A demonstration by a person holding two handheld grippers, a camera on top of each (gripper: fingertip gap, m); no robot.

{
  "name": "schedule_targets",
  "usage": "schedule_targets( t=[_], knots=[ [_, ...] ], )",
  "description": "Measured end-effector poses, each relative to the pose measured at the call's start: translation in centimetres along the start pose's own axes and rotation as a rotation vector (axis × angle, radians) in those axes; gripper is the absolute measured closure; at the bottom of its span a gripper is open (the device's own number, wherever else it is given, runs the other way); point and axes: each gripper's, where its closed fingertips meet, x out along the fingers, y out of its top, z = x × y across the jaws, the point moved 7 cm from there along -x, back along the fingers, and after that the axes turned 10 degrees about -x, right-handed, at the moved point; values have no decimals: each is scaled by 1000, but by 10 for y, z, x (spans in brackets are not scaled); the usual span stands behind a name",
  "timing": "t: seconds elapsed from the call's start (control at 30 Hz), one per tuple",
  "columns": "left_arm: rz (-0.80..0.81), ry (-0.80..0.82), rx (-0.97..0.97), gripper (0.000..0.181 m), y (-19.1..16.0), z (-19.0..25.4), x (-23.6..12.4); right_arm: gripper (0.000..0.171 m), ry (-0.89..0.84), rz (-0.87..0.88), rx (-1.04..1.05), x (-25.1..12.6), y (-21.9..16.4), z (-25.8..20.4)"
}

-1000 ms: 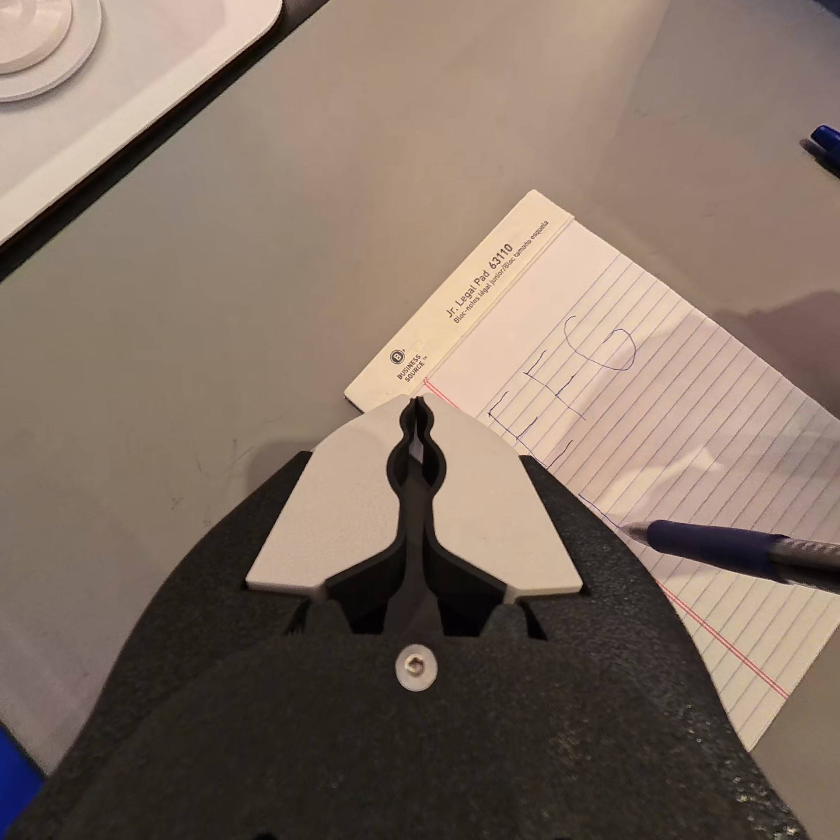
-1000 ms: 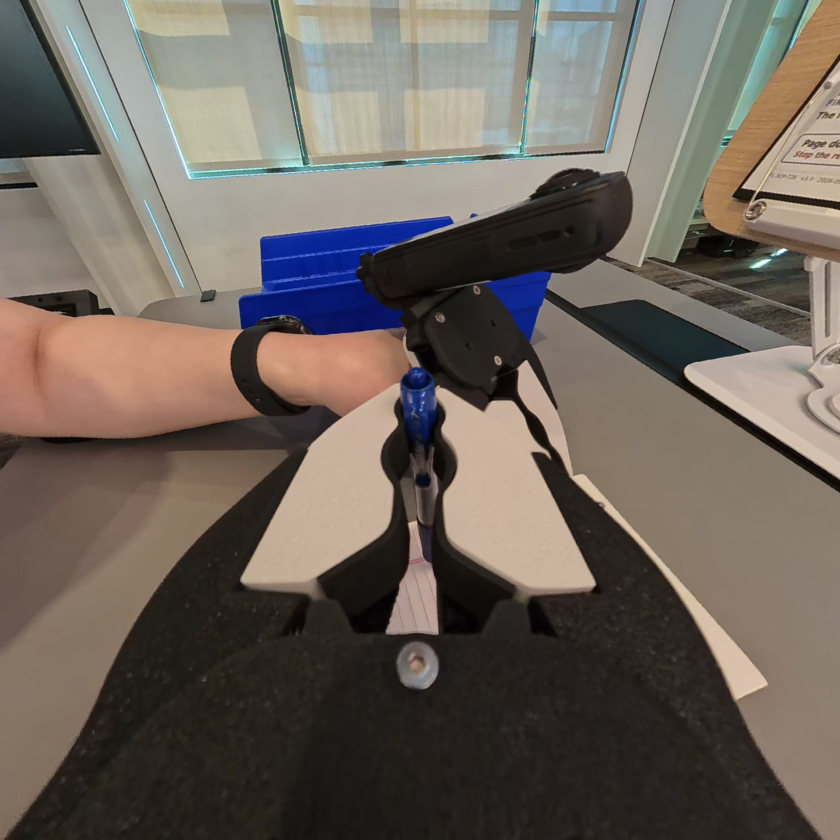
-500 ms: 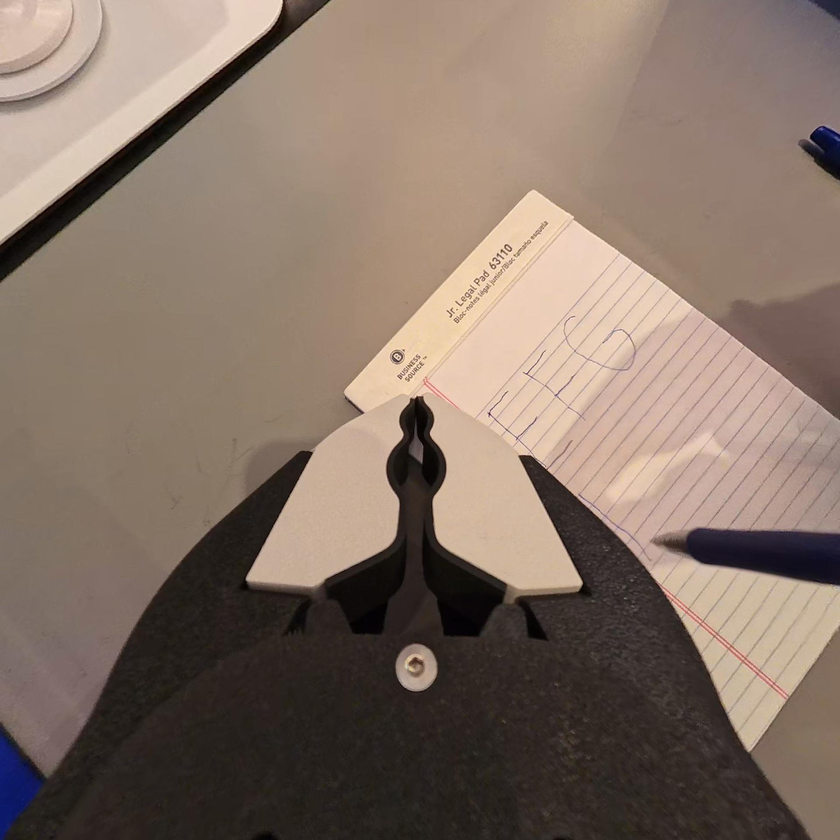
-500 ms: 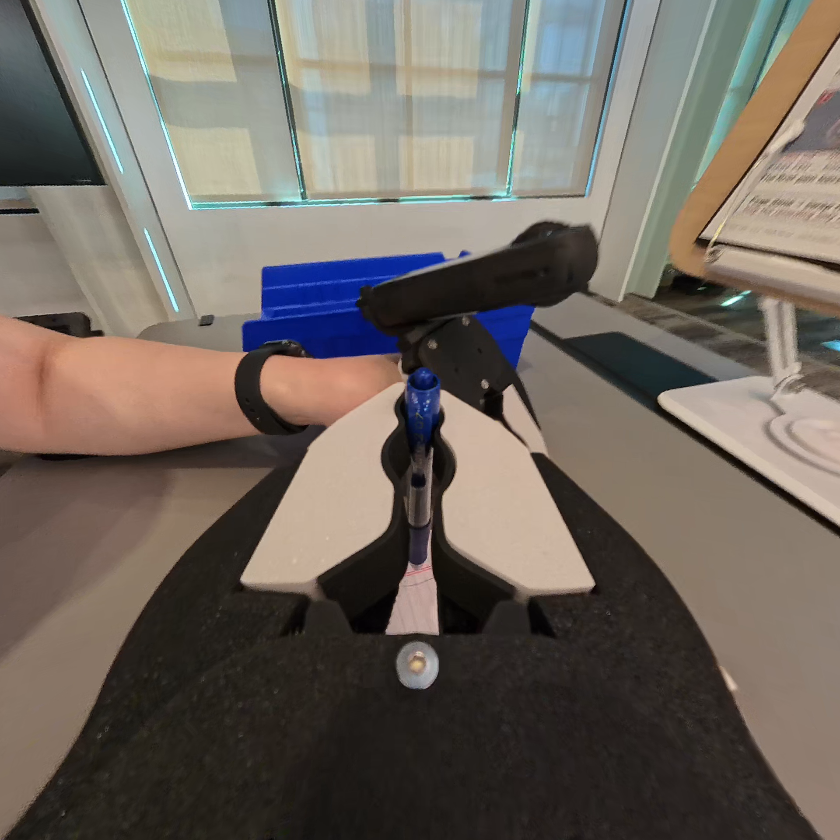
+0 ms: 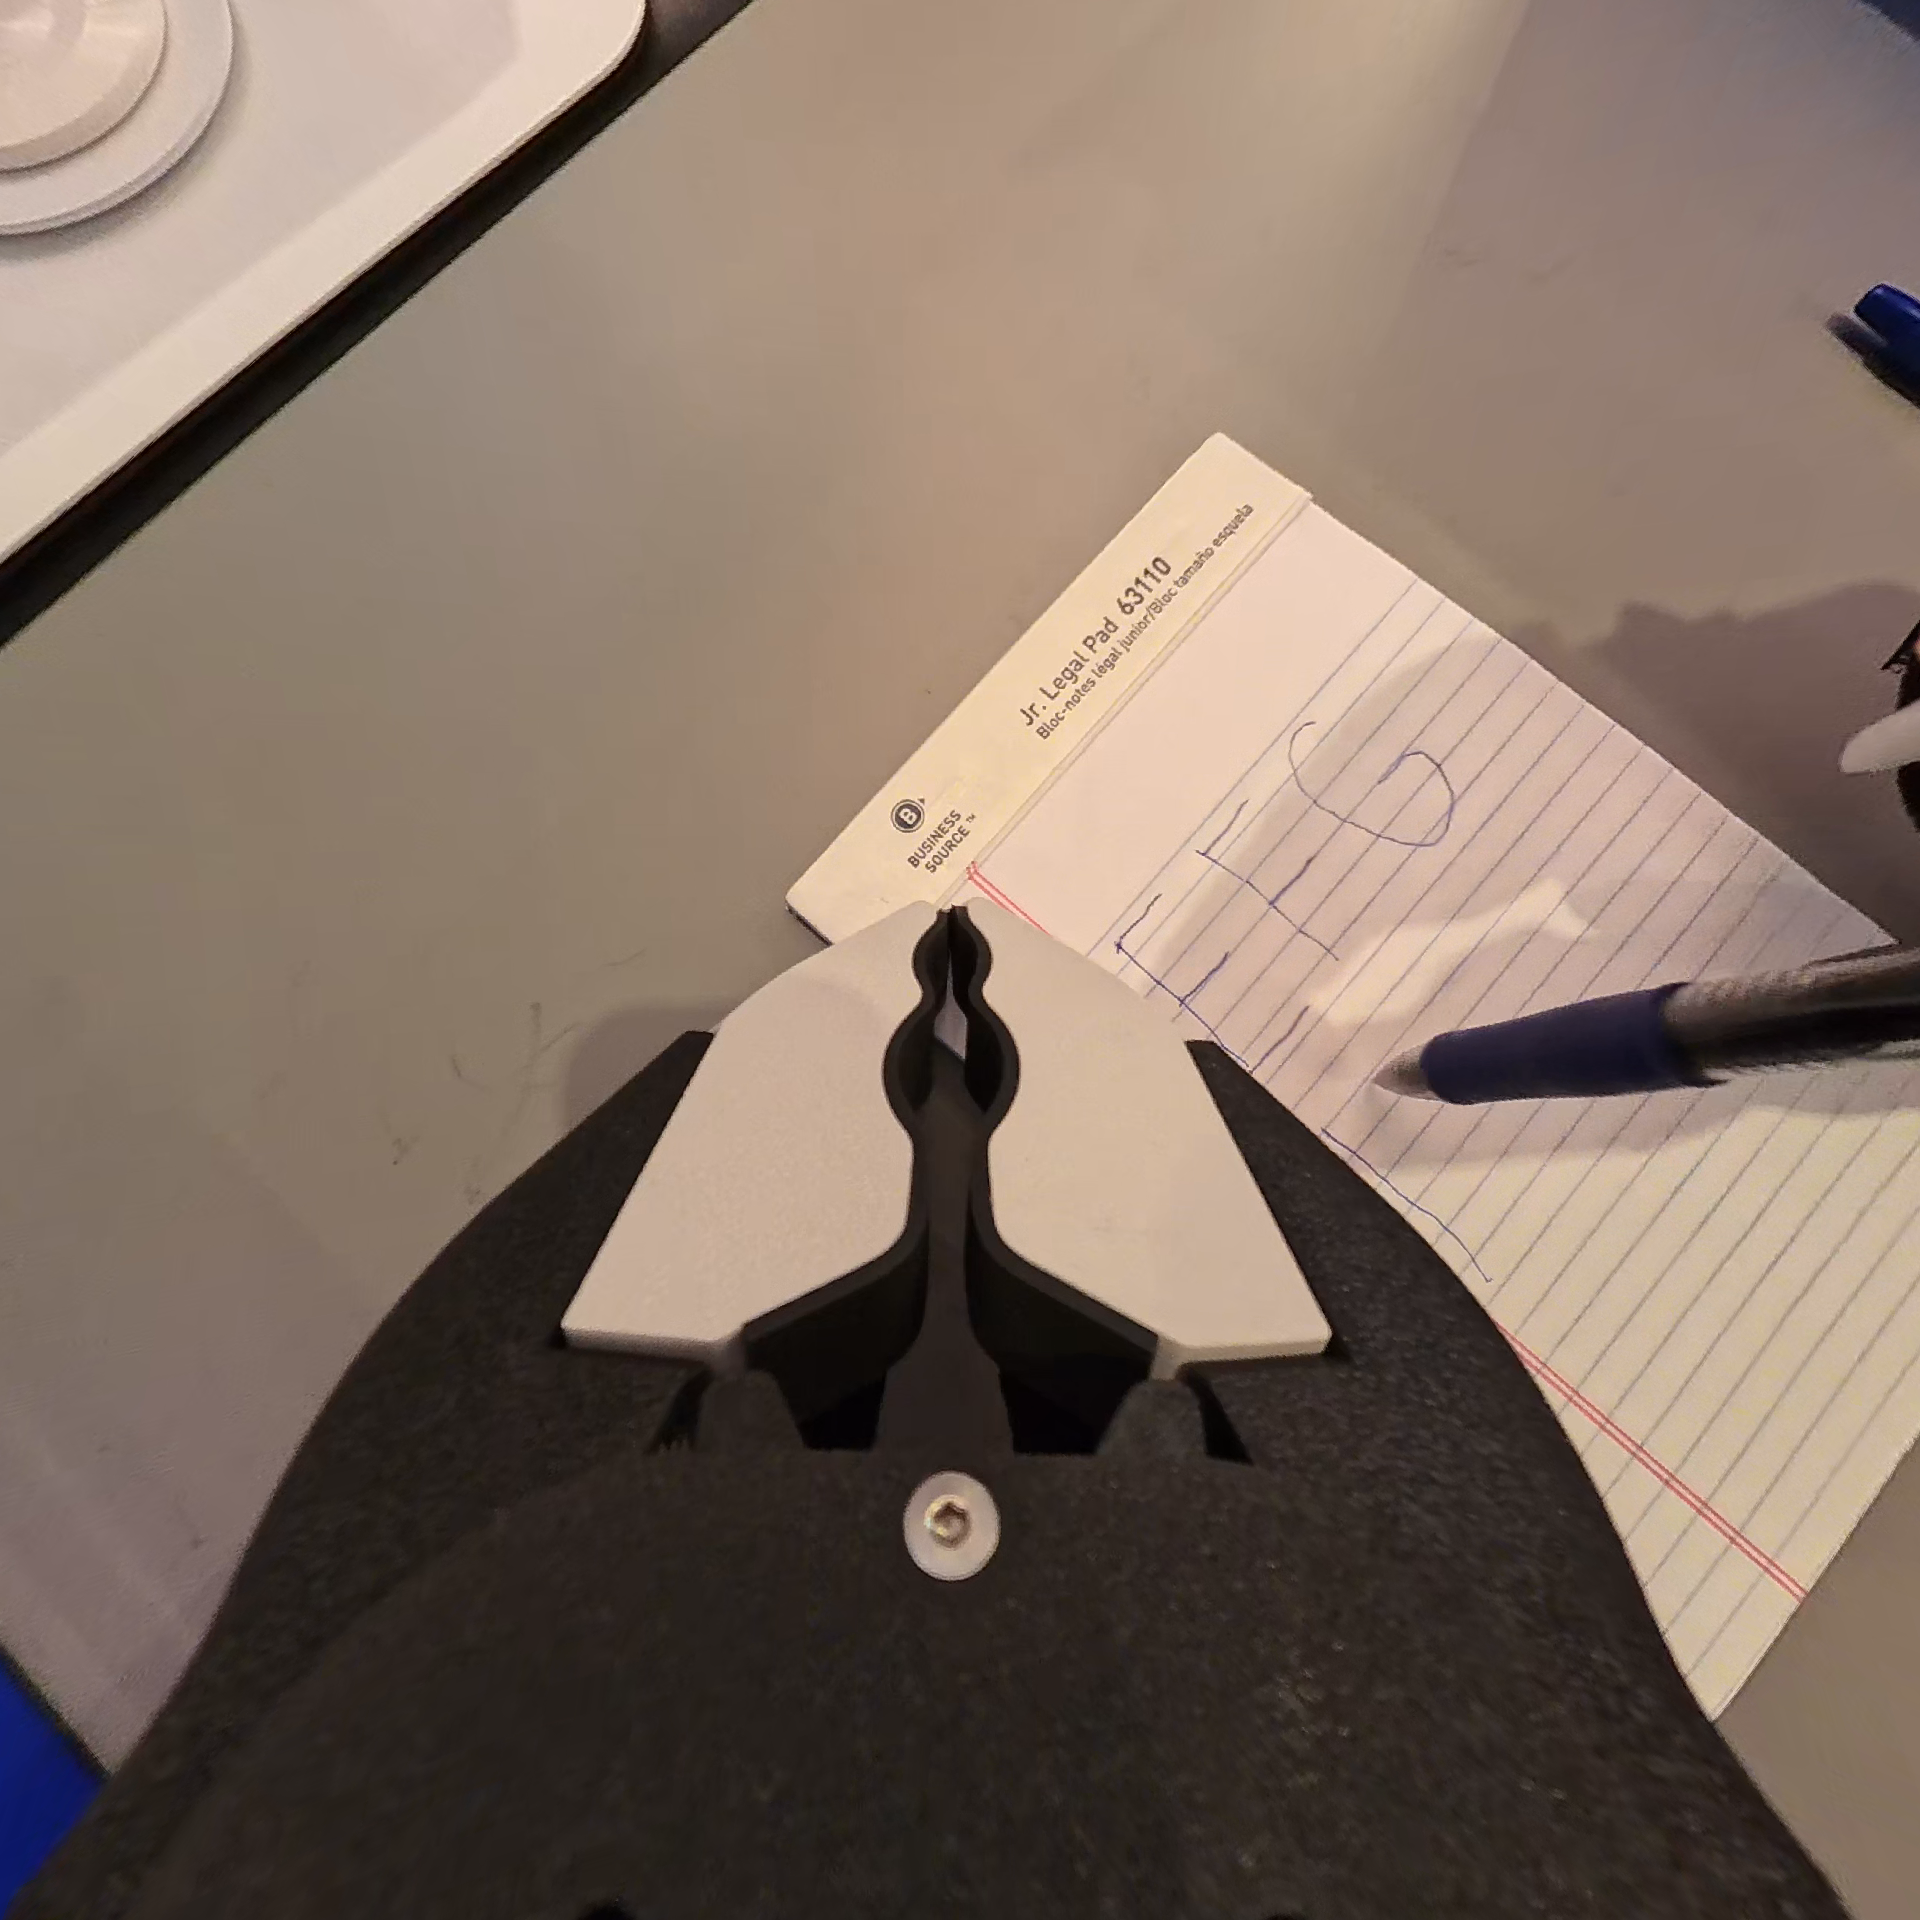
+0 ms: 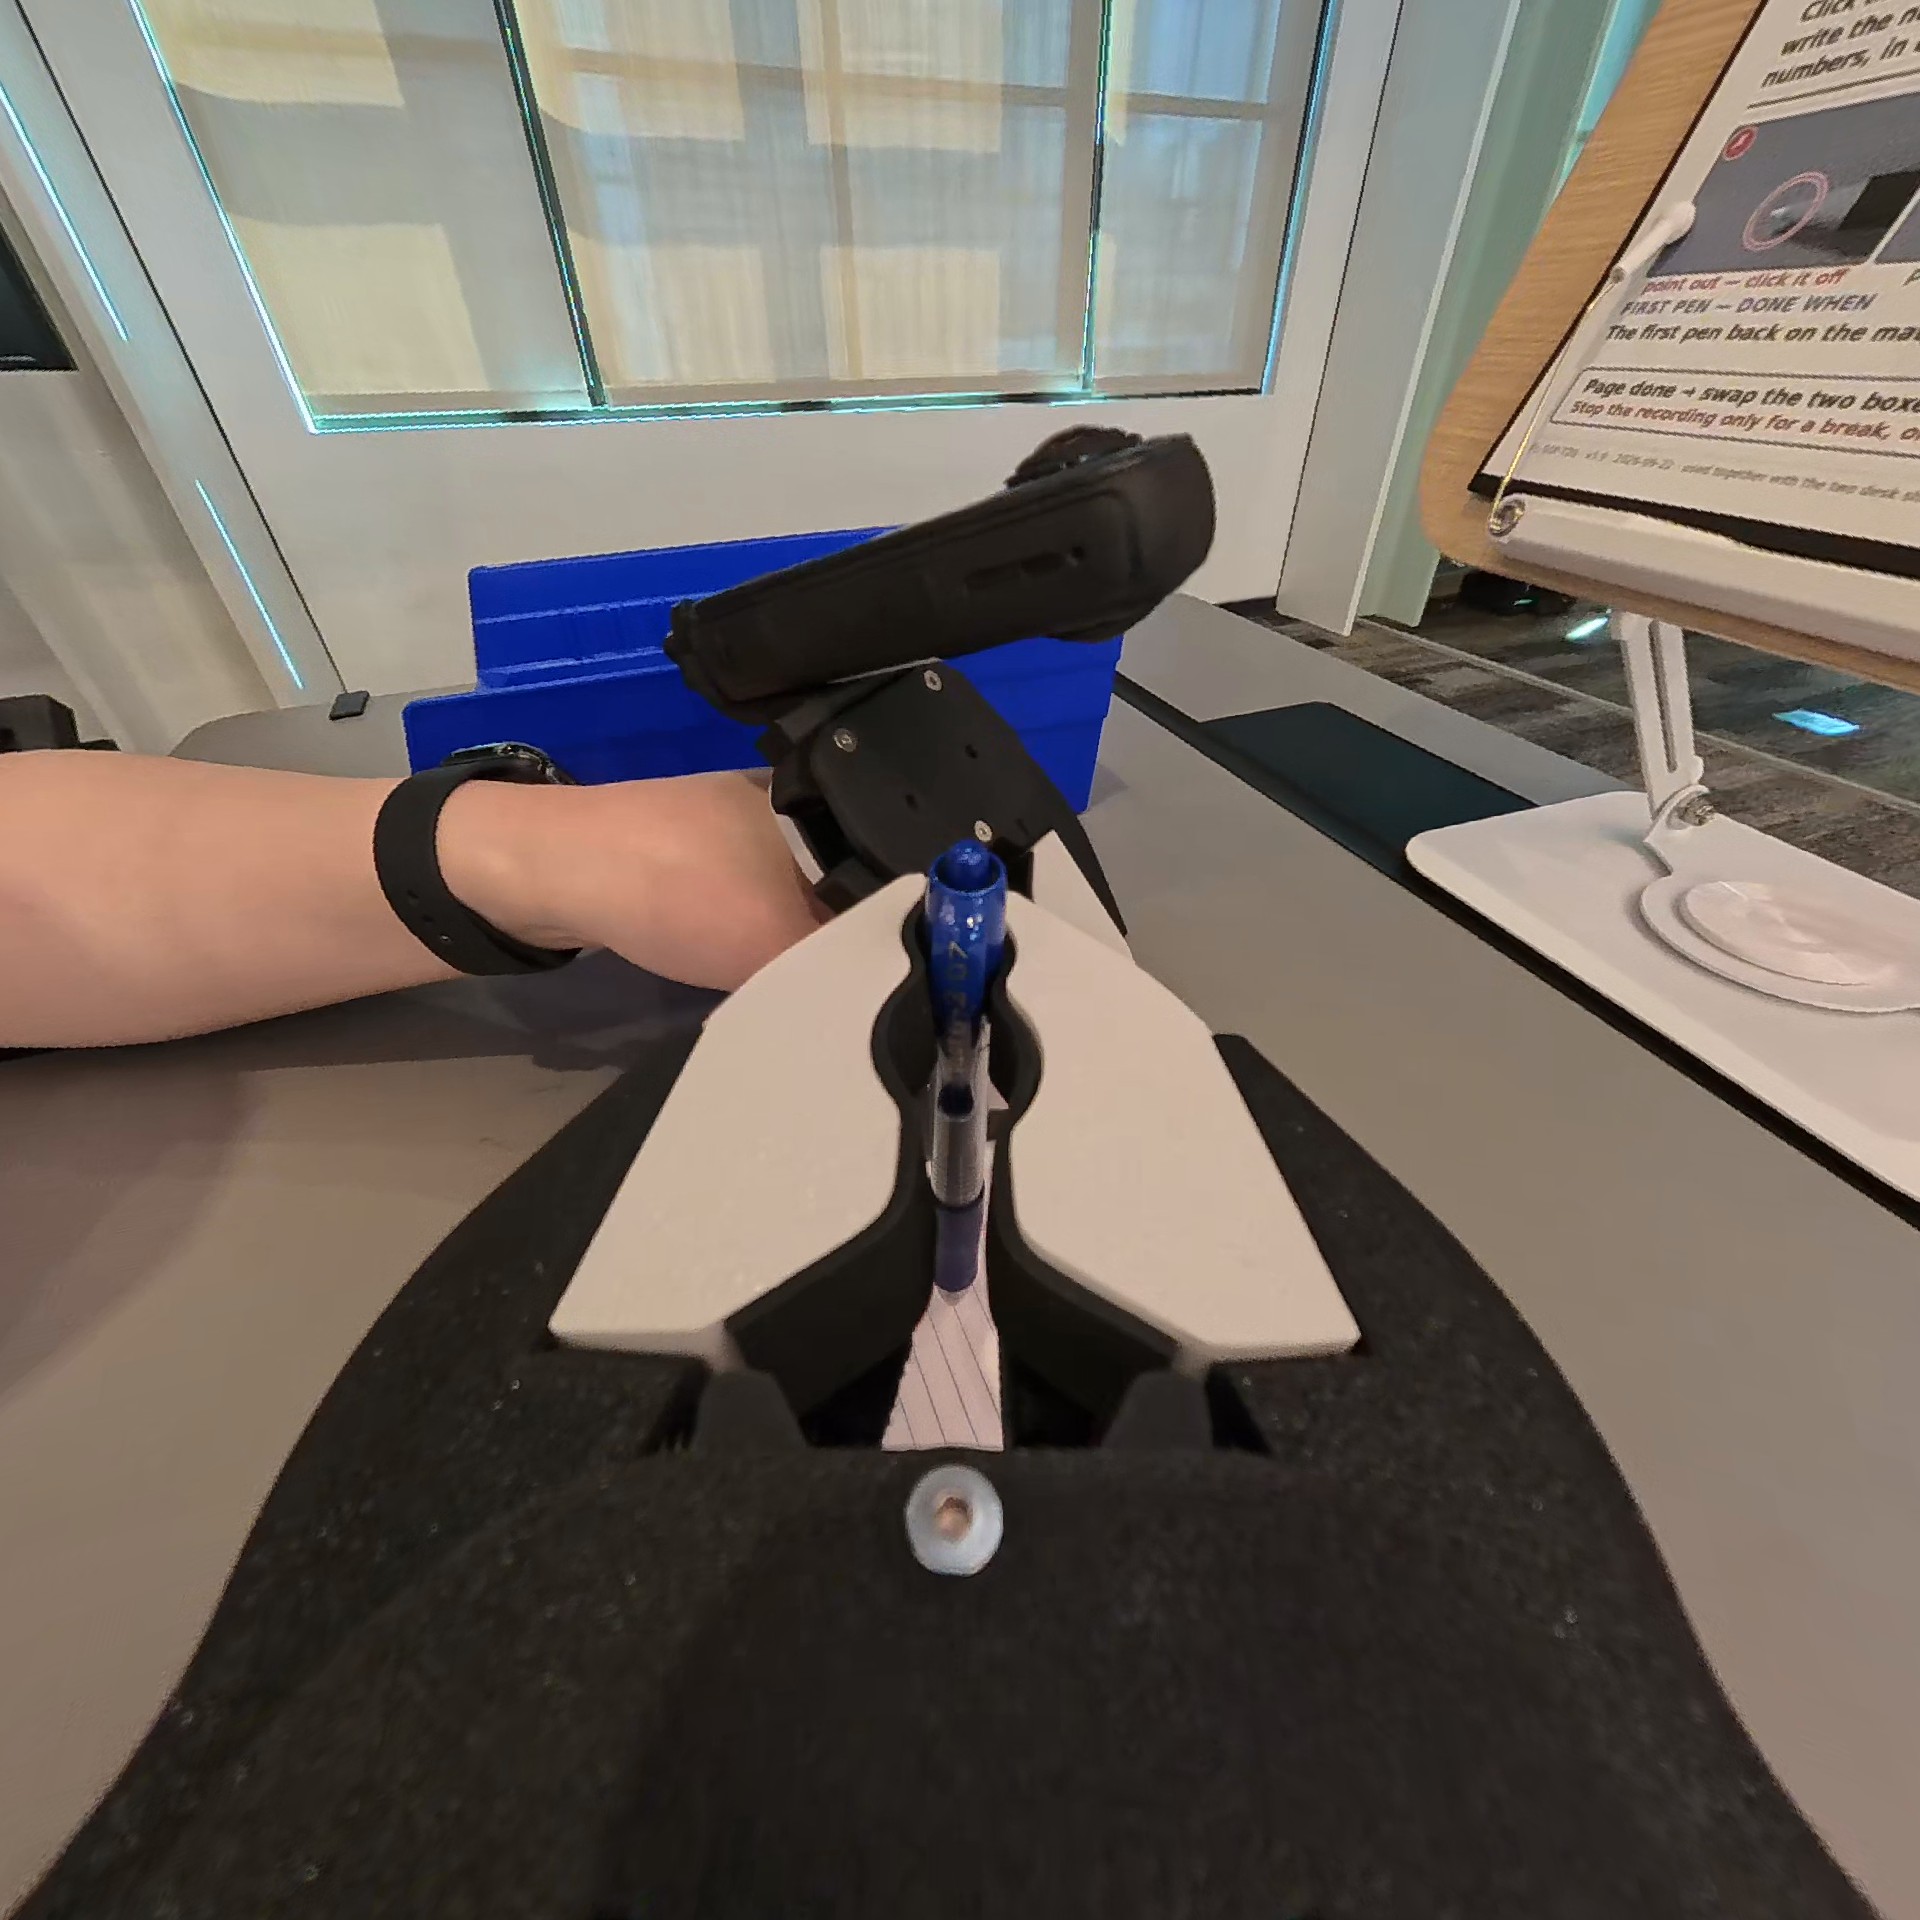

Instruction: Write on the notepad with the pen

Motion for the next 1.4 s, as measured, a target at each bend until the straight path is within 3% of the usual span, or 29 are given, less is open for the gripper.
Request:
schedule_targets(
  t=[1.4],
  knots=[
    [5, -8, -7, 181, 0, 0, 0, 166, 106, -51, 71, -12, 1, -18]
  ],
)
